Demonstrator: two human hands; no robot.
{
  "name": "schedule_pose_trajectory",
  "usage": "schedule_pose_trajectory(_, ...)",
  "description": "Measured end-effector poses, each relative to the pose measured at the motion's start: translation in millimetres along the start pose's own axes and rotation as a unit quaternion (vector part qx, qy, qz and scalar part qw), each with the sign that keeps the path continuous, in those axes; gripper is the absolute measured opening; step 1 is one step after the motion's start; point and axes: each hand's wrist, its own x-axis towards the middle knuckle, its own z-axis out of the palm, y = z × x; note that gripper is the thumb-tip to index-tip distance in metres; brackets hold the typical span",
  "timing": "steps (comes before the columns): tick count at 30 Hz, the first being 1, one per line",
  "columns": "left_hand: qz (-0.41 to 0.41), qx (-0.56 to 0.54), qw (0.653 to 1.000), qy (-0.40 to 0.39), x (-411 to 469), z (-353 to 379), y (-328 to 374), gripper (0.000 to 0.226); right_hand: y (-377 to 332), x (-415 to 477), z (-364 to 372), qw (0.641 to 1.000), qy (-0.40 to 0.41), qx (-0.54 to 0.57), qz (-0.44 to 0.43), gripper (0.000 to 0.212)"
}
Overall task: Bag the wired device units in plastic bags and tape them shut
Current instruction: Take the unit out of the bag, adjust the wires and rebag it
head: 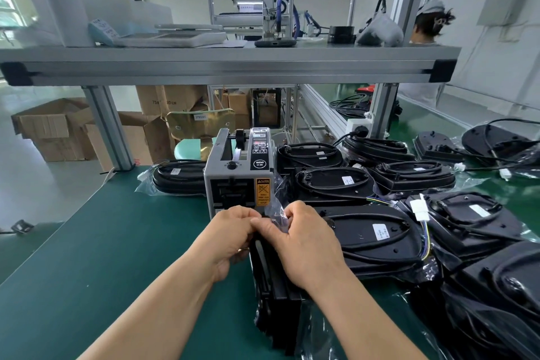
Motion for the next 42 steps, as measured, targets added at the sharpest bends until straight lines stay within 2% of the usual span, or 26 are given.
schedule_pose_trajectory(3, -0.021, -0.017, 1.0, 0.0, -1, -4, 3, 0.012, -4, 2, 0, 0.998, -0.046, -0.037, 0.012, 0.082)
schedule_pose_trajectory(5, -0.034, -0.021, 0.999, -0.009, -2, -7, 4, 0.013, -8, 4, -3, 0.995, -0.083, -0.046, 0.024, 0.085)
schedule_pose_trajectory(10, -0.035, -0.052, 0.998, -0.016, -11, -8, 3, 0.011, -18, 13, -10, 0.979, -0.196, -0.018, 0.05, 0.059)
schedule_pose_trajectory(13, -0.001, -0.088, 0.996, 0.001, -18, -13, -2, 0.006, -21, 18, -14, 0.976, -0.213, 0.016, 0.038, 0.038)
schedule_pose_trajectory(15, 0.03, -0.113, 0.992, 0.043, -21, -22, -3, 0.005, -16, 18, -18, 0.977, -0.206, 0.038, 0.044, 0.029)
schedule_pose_trajectory(18, 0.048, -0.139, 0.982, 0.119, -18, -43, -4, 0.008, -7, 12, -27, 0.971, -0.162, 0.155, 0.085, 0.034)
schedule_pose_trajectory(21, 0.034, -0.156, 0.975, 0.153, -10, -53, -5, 0.012, -4, 1, -30, 0.941, -0.103, 0.316, 0.07, 0.028)
schedule_pose_trajectory(23, 0.021, -0.161, 0.975, 0.152, -3, -52, -6, 0.011, -5, -6, -27, 0.922, -0.058, 0.378, 0.058, 0.039)
schedule_pose_trajectory(25, 0.009, -0.165, 0.975, 0.15, 6, -49, -5, 0.01, -4, -15, -21, 0.919, -0.006, 0.391, 0.044, 0.051)
schedule_pose_trajectory(28, -0.013, -0.177, 0.972, 0.157, 20, -42, -1, 0.008, 1, -29, -13, 0.915, 0.051, 0.399, 0.036, 0.056)
schedule_pose_trajectory(31, -0.026, -0.205, 0.965, 0.158, 32, -34, 5, 0.014, 5, -43, -6, 0.918, 0.056, 0.391, 0.028, 0.063)
schedule_pose_trajectory(36, -0.092, -0.242, 0.955, 0.148, 49, -27, 9, 0.017, 5, -61, -6, 0.929, 0.075, 0.362, 0.014, 0.058)
schedule_pose_trajectory(42, -0.129, -0.3, 0.932, 0.156, 62, -18, 14, 0.008, 6, -69, -2, 0.918, 0.062, 0.391, 0.024, 0.063)
